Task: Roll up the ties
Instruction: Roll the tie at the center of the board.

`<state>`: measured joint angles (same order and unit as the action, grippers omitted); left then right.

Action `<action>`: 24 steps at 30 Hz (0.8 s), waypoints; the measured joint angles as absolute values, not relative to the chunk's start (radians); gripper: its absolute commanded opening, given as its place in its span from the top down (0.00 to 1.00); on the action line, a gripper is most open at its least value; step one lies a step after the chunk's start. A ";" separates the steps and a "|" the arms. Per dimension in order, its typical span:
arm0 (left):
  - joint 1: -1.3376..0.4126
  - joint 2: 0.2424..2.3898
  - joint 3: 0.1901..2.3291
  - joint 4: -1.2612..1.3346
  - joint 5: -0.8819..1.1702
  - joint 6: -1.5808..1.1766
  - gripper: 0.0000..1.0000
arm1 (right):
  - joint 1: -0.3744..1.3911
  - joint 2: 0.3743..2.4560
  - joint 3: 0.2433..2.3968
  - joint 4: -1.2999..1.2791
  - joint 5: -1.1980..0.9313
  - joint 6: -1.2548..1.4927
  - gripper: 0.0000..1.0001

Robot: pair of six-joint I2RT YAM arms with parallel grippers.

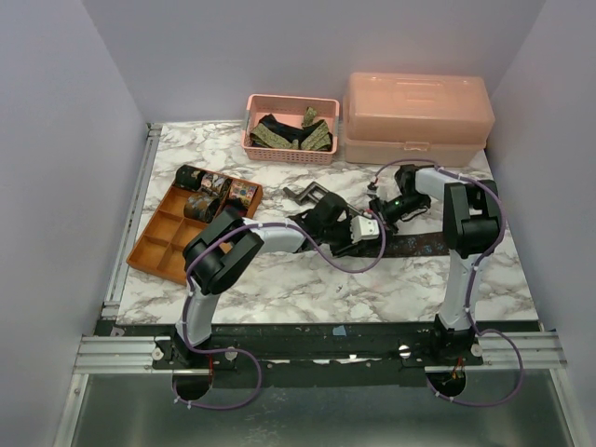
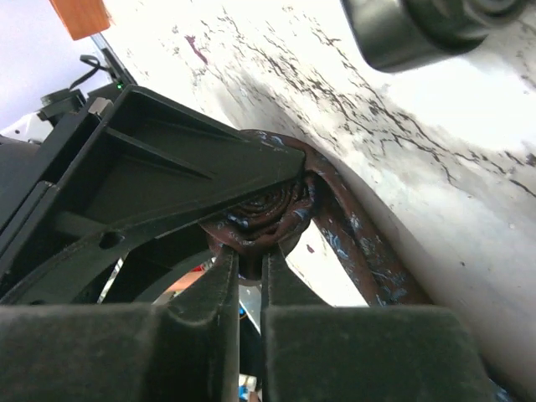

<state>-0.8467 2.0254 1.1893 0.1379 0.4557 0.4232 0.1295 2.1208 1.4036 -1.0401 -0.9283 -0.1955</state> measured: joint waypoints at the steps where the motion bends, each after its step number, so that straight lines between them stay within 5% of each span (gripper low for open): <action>1: -0.847 2.025 1.192 0.132 0.455 0.423 0.73 | 0.122 2.120 1.396 -1.040 -0.928 -0.189 1.00; 4: -0.846 2.028 1.204 0.125 0.458 0.419 0.52 | 0.107 2.120 1.382 -1.036 -0.929 -0.168 1.00; 7: -0.840 2.030 1.205 0.128 0.475 0.398 0.41 | 0.102 2.122 1.376 -1.029 -0.908 -0.165 1.00; 24: -0.802 2.044 1.132 0.433 0.699 0.183 0.30 | 0.089 2.135 1.349 -1.033 -0.722 -0.187 1.00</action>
